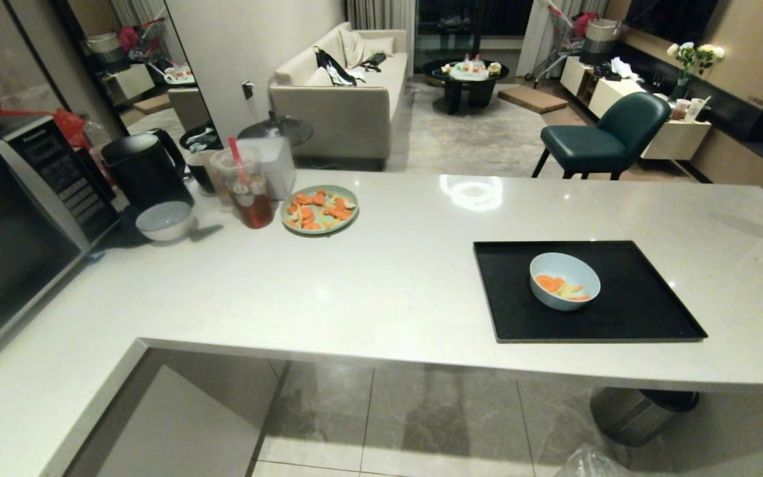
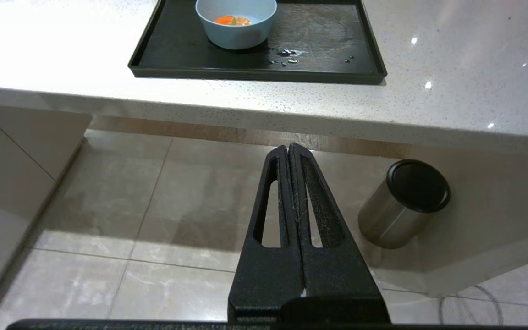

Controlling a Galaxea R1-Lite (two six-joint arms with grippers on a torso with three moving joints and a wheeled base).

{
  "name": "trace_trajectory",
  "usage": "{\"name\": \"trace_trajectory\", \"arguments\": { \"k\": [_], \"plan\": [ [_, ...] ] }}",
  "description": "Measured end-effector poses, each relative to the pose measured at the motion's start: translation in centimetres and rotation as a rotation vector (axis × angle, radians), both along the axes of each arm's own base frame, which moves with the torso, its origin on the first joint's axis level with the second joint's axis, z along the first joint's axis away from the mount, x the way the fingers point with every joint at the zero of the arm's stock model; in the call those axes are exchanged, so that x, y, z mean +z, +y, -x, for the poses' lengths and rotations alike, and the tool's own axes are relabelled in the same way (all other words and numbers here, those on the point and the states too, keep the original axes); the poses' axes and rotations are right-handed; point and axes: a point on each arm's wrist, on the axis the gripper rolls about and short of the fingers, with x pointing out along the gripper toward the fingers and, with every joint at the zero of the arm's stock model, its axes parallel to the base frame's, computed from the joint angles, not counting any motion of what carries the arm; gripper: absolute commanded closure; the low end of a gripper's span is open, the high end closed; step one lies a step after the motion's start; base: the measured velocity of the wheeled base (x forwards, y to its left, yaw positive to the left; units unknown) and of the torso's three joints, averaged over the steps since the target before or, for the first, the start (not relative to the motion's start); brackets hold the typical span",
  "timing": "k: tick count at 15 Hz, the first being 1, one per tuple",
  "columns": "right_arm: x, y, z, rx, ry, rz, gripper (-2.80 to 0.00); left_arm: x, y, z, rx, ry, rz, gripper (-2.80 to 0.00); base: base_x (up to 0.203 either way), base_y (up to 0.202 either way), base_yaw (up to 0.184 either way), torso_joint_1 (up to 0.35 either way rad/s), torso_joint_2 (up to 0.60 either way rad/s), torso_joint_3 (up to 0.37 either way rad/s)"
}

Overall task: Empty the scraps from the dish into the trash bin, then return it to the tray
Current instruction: Pick up the bowl with leftover food

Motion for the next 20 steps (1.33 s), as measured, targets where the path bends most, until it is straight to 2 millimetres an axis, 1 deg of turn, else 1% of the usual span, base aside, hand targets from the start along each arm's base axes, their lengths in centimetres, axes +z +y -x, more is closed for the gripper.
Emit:
{"name": "trace_trajectory", "arguments": {
  "k": [2, 4, 6, 8, 10, 12, 14, 17, 20],
  "plan": [
    [0.3, 0.0, 0.1, 0.014, 0.003, 0.012, 0.00, 0.0, 0.0, 0.0, 0.000, 0.000, 0.000, 0.00, 0.000, 0.000, 0.000, 0.000, 0.00, 0.000],
    [2.0, 0.1, 0.2, 0.067, -0.012, 0.010, 0.00, 0.0, 0.0, 0.0, 0.000, 0.000, 0.000, 0.00, 0.000, 0.000, 0.000, 0.000, 0.00, 0.000],
    [4.0, 0.2, -0.3, 0.098, 0.009, 0.007, 0.00, 0.0, 0.0, 0.0, -0.001, 0.000, 0.000, 0.00, 0.000, 0.000, 0.000, 0.000, 0.00, 0.000],
    [6.4, 0.2, -1.5, 0.107, 0.067, 0.002, 0.00, 0.0, 0.0, 0.0, 0.000, 0.000, 0.000, 0.00, 0.000, 0.000, 0.000, 0.000, 0.00, 0.000],
    [8.8, 0.2, -3.8, 0.112, 0.158, -0.005, 0.00, 0.0, 0.0, 0.0, -0.001, 0.000, 0.000, 0.00, 0.000, 0.000, 0.000, 0.000, 0.00, 0.000],
    [10.8, 0.2, -7.2, 0.114, 0.268, -0.015, 0.00, 0.0, 0.0, 0.0, 0.000, 0.000, 0.000, 0.00, 0.000, 0.000, 0.000, 0.000, 0.00, 0.000],
    [12.7, 0.2, -11.5, 0.111, 0.370, -0.041, 0.00, 0.0, 0.0, 0.0, 0.000, 0.000, 0.000, 0.00, 0.000, 0.000, 0.000, 0.000, 0.00, 0.000],
    [14.6, 0.6, -19.0, 0.113, 0.503, -0.094, 0.00, 0.0, 0.0, 0.0, 0.000, 0.000, 0.000, 0.00, 0.000, 0.000, 0.000, 0.000, 0.00, 0.000],
    [15.8, 2.3, -25.9, 0.110, 0.597, -0.189, 0.00, 0.0, 0.0, 0.0, -0.001, 0.000, 0.000, 0.00, 0.000, 0.000, 0.000, 0.000, 0.00, 0.000]
  ]
}}
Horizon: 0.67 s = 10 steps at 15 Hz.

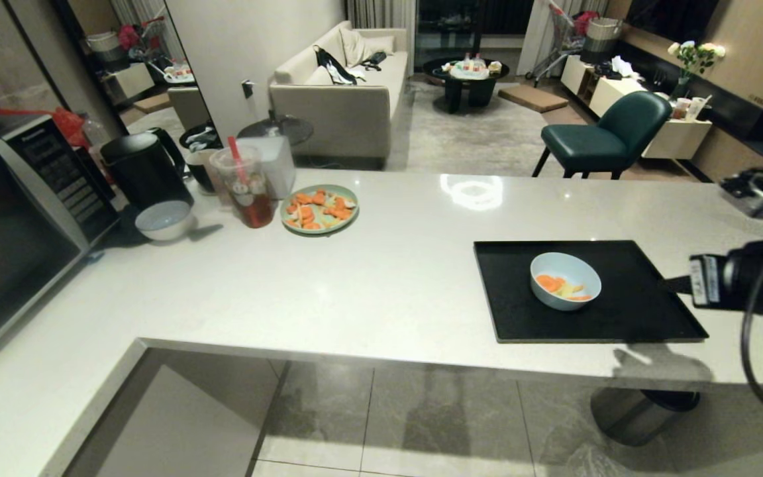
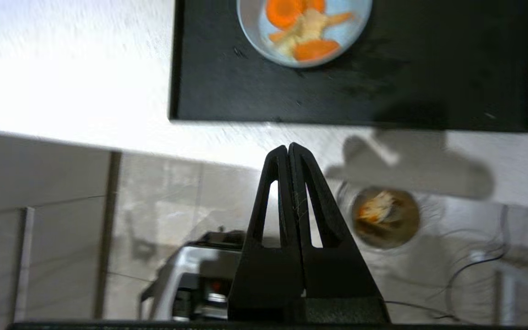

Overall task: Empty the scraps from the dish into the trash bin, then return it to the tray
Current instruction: Pick up the bowl with leftover food

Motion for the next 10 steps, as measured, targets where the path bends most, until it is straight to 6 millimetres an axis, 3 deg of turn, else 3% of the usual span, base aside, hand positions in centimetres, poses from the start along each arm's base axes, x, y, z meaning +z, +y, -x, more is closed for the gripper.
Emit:
{"name": "trace_trajectory", "arguments": {
  "k": [1, 5, 10],
  "plan": [
    [0.2, 0.7, -2.0, -0.017, 0.026, -0.032, -2.80, 0.0, 0.0, 0.0, 0.000, 0.000, 0.000, 0.00, 0.000, 0.000, 0.000, 0.000, 0.00, 0.000],
    [-0.7, 2.7, -7.7, -0.050, 0.161, -0.067, -2.80, 0.0, 0.0, 0.0, 0.000, 0.000, 0.000, 0.00, 0.000, 0.000, 0.000, 0.000, 0.00, 0.000],
    [-2.2, 2.8, -11.4, -0.075, 0.227, -0.061, -2.80, 0.0, 0.0, 0.0, 0.000, 0.000, 0.000, 0.00, 0.000, 0.000, 0.000, 0.000, 0.00, 0.000]
  ]
}}
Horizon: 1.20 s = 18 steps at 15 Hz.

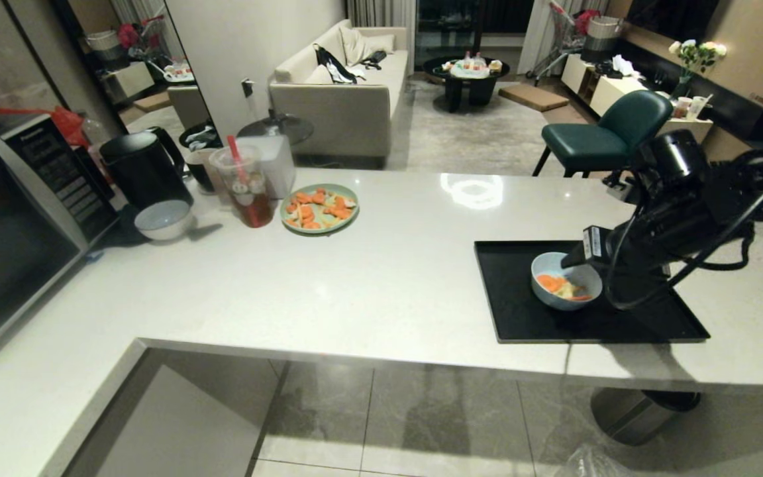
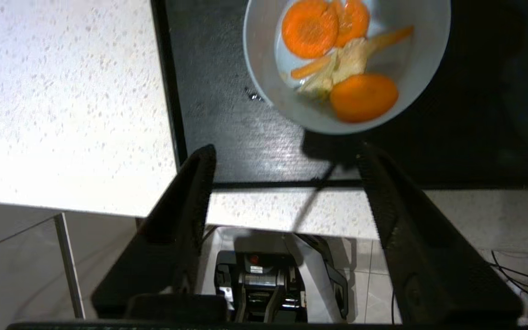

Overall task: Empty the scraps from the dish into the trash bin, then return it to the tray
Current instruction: Pick up the bowl with leftover food

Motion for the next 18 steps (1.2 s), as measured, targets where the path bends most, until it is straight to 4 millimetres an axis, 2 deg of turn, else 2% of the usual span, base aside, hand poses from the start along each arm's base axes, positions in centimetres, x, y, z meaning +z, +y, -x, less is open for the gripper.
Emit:
{"name": "trace_trajectory", "arguments": {
  "k": [5, 10, 13, 18],
  "plan": [
    [0.2, -2.1, -1.9, -0.063, 0.008, -0.001, -2.80, 0.0, 0.0, 0.0, 0.000, 0.000, 0.000, 0.00, 0.000, 0.000, 0.000, 0.000, 0.00, 0.000],
    [0.9, -5.6, -2.4, -0.153, 0.002, 0.003, -2.80, 0.0, 0.0, 0.0, 0.000, 0.000, -0.001, 0.00, 0.000, 0.000, 0.000, 0.000, 0.00, 0.000],
    [0.1, -7.5, -2.7, -0.171, 0.031, 0.030, -2.80, 0.0, 0.0, 0.0, 0.000, 0.000, -0.001, 0.00, 0.000, 0.000, 0.000, 0.000, 0.00, 0.000],
    [-2.5, -8.2, -4.1, -0.186, 0.098, 0.028, -2.80, 0.0, 0.0, 0.0, 0.000, 0.000, 0.000, 0.00, 0.000, 0.000, 0.000, 0.000, 0.00, 0.000]
  ]
}}
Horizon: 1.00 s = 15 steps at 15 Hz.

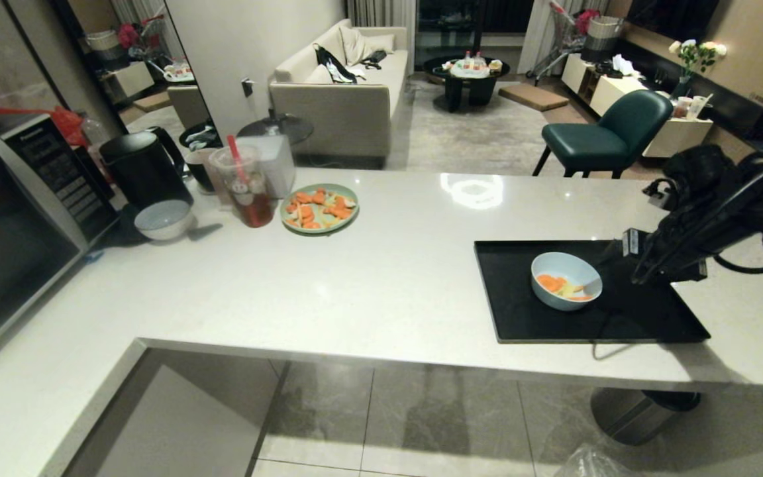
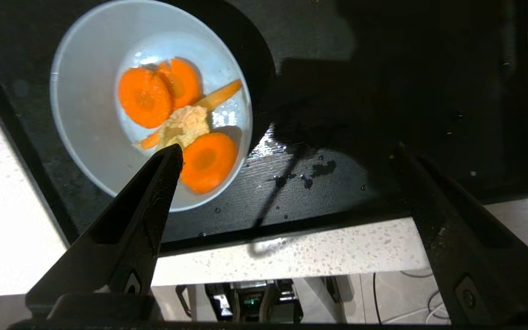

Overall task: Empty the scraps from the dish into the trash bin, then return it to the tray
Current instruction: Pick up the bowl with leftover food

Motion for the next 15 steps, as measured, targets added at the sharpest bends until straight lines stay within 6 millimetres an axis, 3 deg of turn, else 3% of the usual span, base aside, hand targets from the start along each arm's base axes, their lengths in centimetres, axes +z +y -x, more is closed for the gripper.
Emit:
{"name": "trace_trajectory", "arguments": {
  "k": [6, 15],
  "plan": [
    [-2.3, -0.3, -1.8, -0.006, 0.039, -0.005, -2.80, 0.0, 0.0, 0.0, 0.000, 0.000, 0.000, 0.00, 0.000, 0.000, 0.000, 0.000, 0.00, 0.000],
    [-4.1, -0.1, -3.2, -0.050, 0.041, -0.045, -2.80, 0.0, 0.0, 0.0, 0.000, 0.000, 0.000, 0.00, 0.000, 0.000, 0.000, 0.000, 0.00, 0.000]
  ]
}}
